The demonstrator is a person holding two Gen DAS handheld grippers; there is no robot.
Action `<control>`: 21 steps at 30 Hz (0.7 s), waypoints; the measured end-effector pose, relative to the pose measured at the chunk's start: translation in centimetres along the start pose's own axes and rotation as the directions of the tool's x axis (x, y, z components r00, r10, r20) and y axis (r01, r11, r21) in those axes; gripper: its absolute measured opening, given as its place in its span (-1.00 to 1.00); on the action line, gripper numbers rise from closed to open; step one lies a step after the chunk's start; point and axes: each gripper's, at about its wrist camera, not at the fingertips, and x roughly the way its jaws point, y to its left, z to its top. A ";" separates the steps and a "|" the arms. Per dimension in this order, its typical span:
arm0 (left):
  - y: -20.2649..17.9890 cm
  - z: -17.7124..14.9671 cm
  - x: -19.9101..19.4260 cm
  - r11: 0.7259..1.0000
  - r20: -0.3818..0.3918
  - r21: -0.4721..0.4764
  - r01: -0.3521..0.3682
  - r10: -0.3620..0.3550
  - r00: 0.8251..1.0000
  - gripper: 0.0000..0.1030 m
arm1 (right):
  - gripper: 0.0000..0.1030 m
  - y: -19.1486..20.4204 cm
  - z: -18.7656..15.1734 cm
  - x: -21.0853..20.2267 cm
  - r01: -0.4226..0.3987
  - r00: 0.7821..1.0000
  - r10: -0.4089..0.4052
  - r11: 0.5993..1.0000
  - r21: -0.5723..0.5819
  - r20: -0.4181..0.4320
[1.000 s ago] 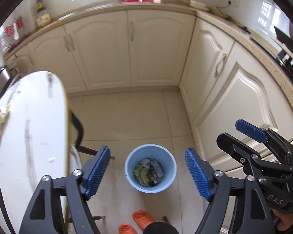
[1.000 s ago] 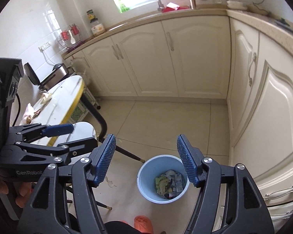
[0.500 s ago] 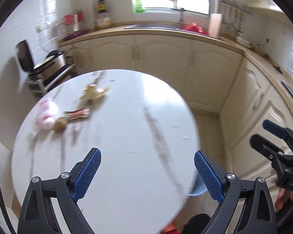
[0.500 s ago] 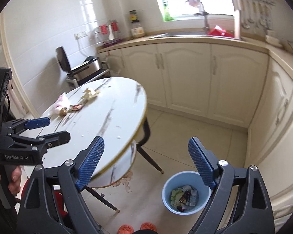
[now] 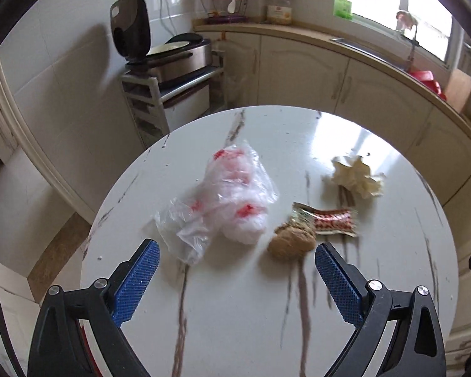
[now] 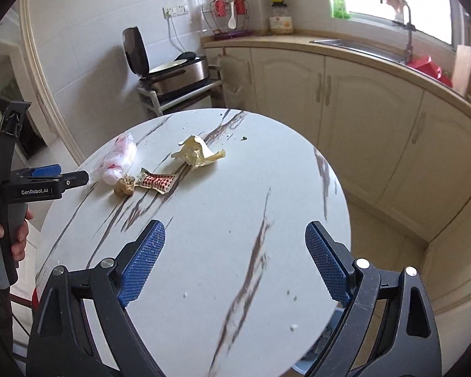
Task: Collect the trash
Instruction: 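Return to the table and grasp the red-printed plastic bag with the left gripper, then grasp the crumpled cream paper with the right gripper while the left holds the bag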
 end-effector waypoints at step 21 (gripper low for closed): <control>0.8 4.1 8.0 0.997 -0.137 0.050 0.062 -0.054 0.989 0.06 | 0.75 3.3 7.9 16.5 -0.086 0.986 0.056 0.978 -0.189 -0.157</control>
